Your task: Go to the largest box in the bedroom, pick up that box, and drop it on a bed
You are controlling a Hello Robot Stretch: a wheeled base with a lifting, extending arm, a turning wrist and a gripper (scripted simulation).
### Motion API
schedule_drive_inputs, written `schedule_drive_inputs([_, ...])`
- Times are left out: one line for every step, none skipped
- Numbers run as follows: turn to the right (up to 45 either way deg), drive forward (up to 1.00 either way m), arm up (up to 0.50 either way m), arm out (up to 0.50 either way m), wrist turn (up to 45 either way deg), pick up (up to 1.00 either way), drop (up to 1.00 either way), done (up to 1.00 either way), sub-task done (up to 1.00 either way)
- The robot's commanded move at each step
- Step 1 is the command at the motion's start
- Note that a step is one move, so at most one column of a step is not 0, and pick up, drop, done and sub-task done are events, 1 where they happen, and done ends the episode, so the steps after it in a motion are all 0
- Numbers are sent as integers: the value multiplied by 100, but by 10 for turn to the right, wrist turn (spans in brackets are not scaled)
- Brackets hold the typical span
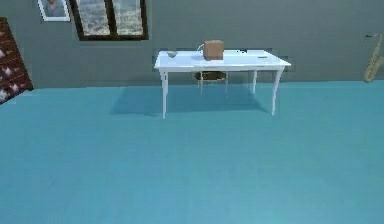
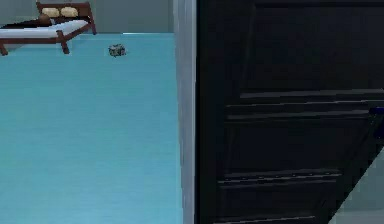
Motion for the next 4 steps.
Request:
schedule_drive_inputs([450,0,0,0,0,0,0,0,0])
schedule_drive_inputs([0,75,0,0,0,0,0,0,0])
schedule_drive_inputs([180,0,0,0,0,0,0,0,0])
schedule_drive_inputs([0,100,0,0,0,0,0,0,0])
